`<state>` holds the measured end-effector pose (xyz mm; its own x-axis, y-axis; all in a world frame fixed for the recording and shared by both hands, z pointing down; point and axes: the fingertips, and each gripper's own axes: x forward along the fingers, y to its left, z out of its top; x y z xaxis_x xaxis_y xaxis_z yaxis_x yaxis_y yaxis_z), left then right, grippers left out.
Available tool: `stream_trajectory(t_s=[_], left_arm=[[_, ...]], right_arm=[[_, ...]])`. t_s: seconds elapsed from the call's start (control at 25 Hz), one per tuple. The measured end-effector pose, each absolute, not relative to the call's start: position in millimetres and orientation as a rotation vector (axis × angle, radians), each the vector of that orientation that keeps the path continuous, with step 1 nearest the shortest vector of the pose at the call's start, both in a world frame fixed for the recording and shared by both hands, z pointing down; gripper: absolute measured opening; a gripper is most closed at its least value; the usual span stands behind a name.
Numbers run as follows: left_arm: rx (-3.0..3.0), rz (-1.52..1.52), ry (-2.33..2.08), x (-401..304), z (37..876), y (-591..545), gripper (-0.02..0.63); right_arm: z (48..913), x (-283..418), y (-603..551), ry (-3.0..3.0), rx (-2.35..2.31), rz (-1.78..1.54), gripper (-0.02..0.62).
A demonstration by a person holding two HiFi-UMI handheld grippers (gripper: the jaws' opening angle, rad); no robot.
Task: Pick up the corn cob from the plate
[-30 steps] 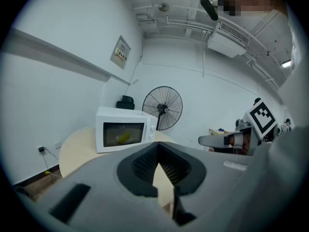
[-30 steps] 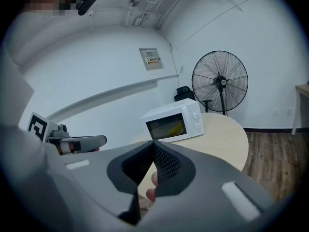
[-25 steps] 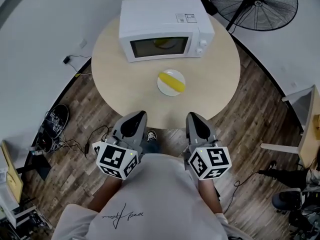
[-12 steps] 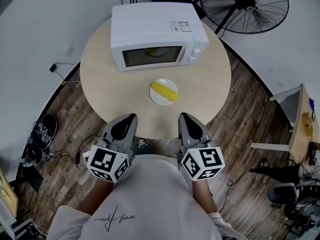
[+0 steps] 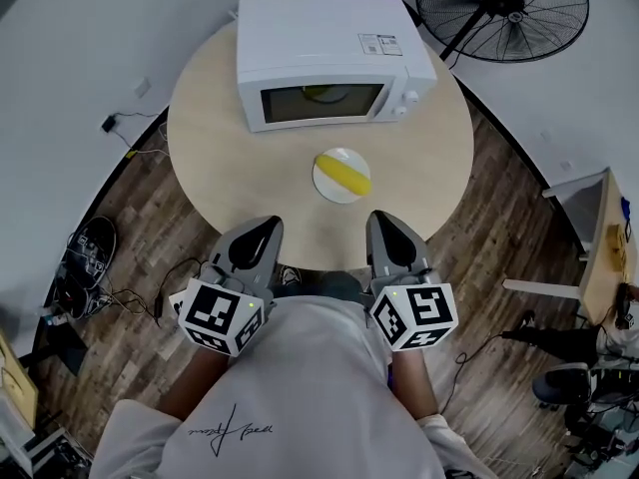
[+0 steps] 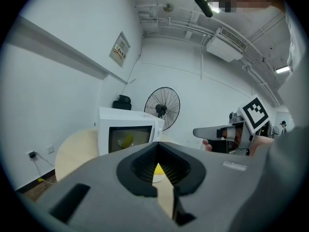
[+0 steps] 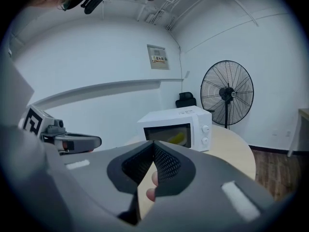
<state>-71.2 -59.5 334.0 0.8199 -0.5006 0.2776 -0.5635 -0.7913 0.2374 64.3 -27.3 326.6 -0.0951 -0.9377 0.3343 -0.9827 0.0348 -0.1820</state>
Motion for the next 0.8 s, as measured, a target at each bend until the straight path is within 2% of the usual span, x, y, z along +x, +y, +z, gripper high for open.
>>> stream_trajectory(t_s=[0.8], left_arm=[[2.657, 0.305, -0.854, -78, 351, -61, -0.009]], right_arm=[[339, 72, -36, -2.160, 1.916, 0.472, 0.014]])
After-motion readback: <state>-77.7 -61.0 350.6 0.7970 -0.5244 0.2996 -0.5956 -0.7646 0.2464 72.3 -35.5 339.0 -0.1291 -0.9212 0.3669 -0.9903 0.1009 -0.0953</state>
